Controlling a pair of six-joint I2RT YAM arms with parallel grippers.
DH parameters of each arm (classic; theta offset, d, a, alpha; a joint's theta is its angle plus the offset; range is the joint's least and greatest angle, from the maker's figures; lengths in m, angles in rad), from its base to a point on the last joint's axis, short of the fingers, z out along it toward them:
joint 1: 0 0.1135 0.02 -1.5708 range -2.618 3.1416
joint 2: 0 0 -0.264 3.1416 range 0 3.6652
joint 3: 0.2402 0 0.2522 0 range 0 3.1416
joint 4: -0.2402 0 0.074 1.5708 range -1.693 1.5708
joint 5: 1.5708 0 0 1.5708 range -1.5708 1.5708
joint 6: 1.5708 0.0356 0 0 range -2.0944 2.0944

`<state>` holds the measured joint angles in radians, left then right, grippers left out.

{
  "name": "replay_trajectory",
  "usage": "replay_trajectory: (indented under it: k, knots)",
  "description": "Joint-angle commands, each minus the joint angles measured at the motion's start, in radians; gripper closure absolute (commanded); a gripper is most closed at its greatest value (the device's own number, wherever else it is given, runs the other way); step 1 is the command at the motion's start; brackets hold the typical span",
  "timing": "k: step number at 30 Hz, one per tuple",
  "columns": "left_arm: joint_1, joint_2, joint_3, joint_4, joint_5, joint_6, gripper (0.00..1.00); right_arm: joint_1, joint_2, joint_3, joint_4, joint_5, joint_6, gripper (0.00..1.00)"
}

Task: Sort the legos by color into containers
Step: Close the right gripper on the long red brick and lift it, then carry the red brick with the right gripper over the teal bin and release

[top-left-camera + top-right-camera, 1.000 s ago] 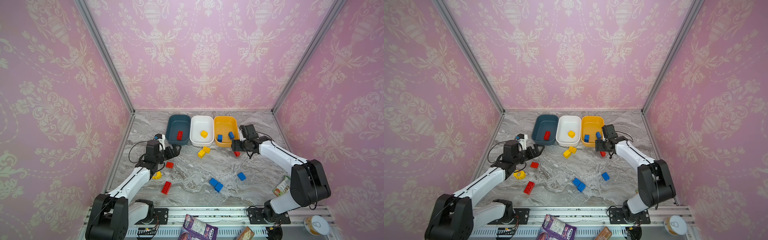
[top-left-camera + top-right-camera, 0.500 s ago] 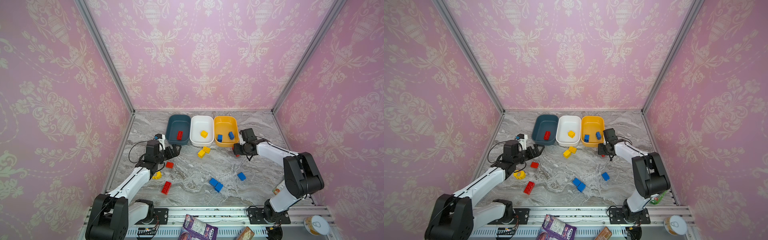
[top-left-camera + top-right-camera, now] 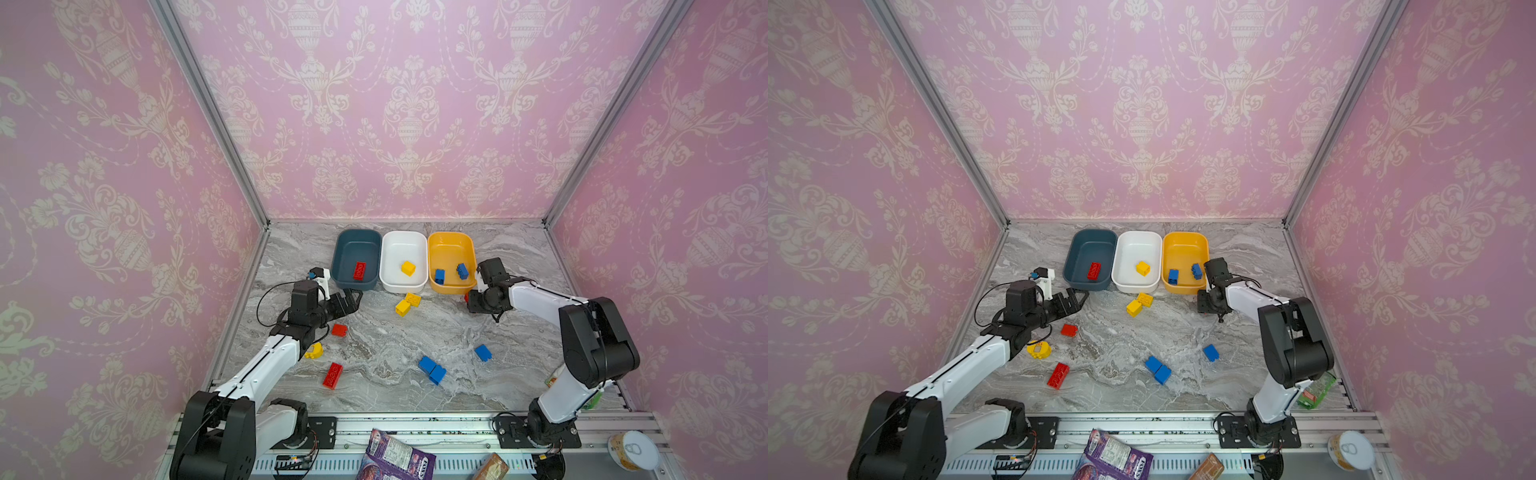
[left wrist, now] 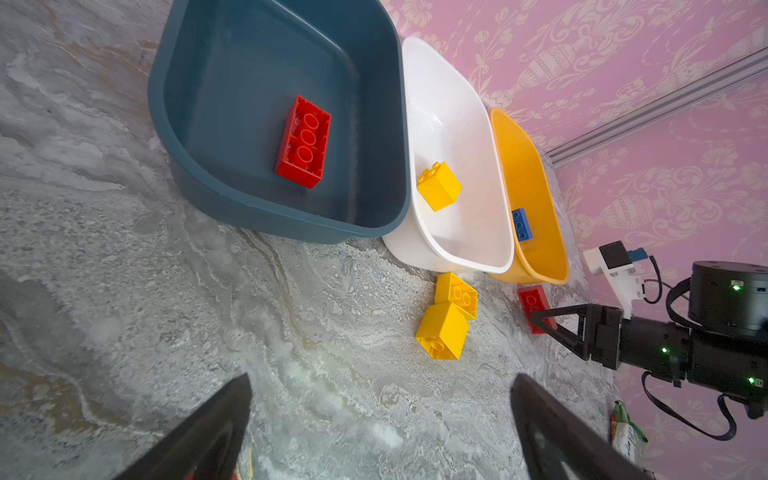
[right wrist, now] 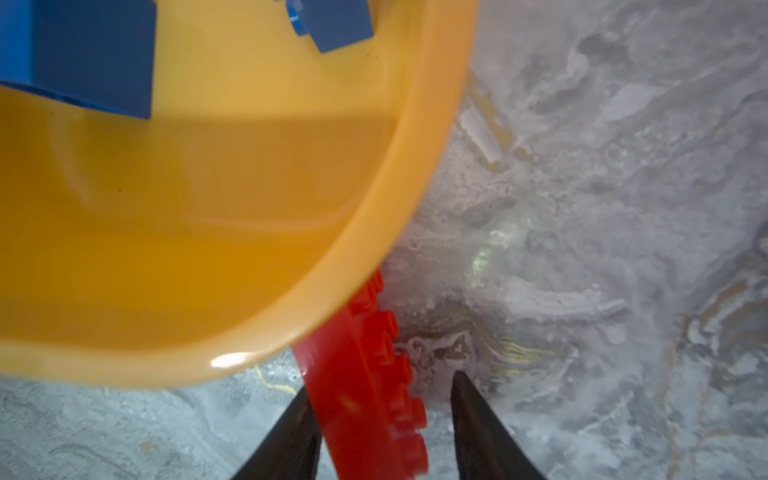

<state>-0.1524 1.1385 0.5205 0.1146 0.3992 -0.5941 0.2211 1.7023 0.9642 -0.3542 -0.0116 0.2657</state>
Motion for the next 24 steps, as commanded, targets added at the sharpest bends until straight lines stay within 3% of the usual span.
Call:
replay_trajectory:
  k: [1,13,24]
  knots:
    - [0.006,-0.017,0.003,-0.017,0.018,-0.006,0.01,0.012,0.014,0.034,-0.037,0.006,0.003,0.53]
    - [0.004,-0.018,0.013,-0.027,0.016,-0.002,0.01,0.023,0.021,0.052,-0.077,0.032,-0.006,0.74]
    - [0.004,-0.009,0.016,-0.016,0.02,-0.002,0.01,0.071,-0.088,0.039,-0.152,0.032,0.005,0.78]
